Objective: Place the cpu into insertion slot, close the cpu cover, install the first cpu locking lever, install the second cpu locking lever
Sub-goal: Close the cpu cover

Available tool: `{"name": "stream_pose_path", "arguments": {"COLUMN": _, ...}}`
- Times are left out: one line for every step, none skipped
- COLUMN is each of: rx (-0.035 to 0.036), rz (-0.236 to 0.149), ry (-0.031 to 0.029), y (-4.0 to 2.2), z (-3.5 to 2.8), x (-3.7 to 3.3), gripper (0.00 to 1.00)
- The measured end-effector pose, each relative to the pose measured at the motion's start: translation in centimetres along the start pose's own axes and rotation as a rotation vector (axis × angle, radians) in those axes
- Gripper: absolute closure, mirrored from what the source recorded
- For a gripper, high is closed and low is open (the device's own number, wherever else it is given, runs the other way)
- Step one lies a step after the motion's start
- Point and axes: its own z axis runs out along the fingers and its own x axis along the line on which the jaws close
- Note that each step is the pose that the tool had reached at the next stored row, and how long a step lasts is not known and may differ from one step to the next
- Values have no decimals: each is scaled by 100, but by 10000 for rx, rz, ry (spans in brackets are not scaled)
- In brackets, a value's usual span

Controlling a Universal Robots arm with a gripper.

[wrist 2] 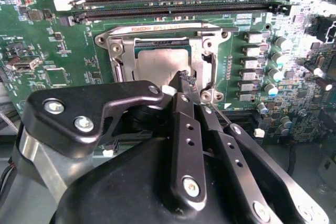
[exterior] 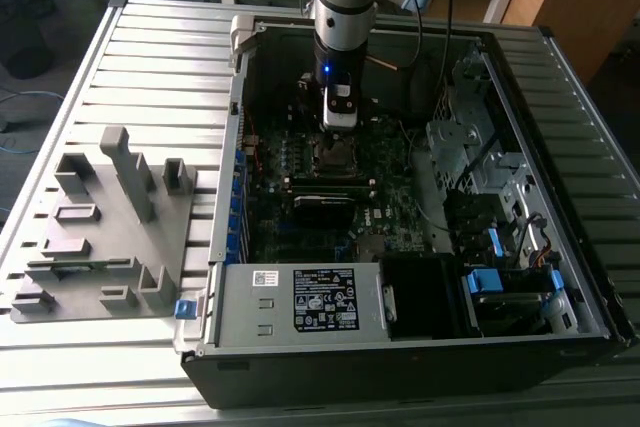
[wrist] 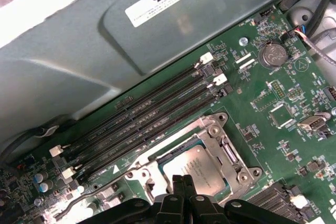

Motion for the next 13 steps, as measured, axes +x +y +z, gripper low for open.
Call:
{"name": "stream_pose_path", "arguments": {"rx": 0, "rz": 0, "ry": 0, "y": 0, "z": 0, "x": 0, "gripper": 89}}
{"name": "stream_pose_path", "arguments": {"rx": 0, "rz": 0, "ry": 0, "y": 0, "z": 0, "x": 0, "gripper": 89}}
{"name": "stream_pose_path", "arguments": {"rx": 0, "rz": -1, "ry": 0, "y": 0, "z": 0, "x": 0, "gripper": 89}}
{"name": "stream_pose_path", "arguments": {"rx": 0, "rz": -1, "ry": 0, "y": 0, "z": 0, "x": 0, "gripper": 89}}
{"name": "stream_pose_path", "arguments": {"rx": 0, "rz": -2, "ry": 0, "y": 0, "z": 0, "x": 0, "gripper": 89}}
{"name": "stream_pose_path", "arguments": {"rx": 0, "rz": -2, "ry": 0, "y": 0, "z": 0, "x": 0, "gripper": 89}}
{"name": "stream_pose_path", "arguments": {"rx": -1, "rz": -3, "ry": 0, "y": 0, "z": 0, "x": 0, "gripper": 89}}
{"name": "stream_pose_path", "arguments": {"rx": 0, "rz": -9, "ry": 0, "y": 0, "z": 0, "x": 0, "gripper": 89}}
{"name": "stream_pose_path", "arguments": {"rx": 0, "rz": -36, "ry": 2, "y": 0, "z": 0, "x": 0, "gripper": 89}}
{"name": "stream_pose_path", "arguments": {"rx": 1, "rz": -81, "ry": 4, "y": 0, "z": 0, "x": 0, "gripper": 89}}
{"name": "stream_pose_path", "arguments": {"rx": 1, "rz": -125, "ry": 6, "y": 0, "z": 0, "x": 0, "gripper": 89}}
{"name": "stream_pose_path", "arguments": {"rx": 1, "rz": -161, "ry": 8, "y": 0, "z": 0, "x": 0, "gripper": 89}}
{"name": "stream_pose_path", "arguments": {"rx": 1, "rz": -186, "ry": 9, "y": 0, "z": 0, "x": 0, "gripper": 89}}
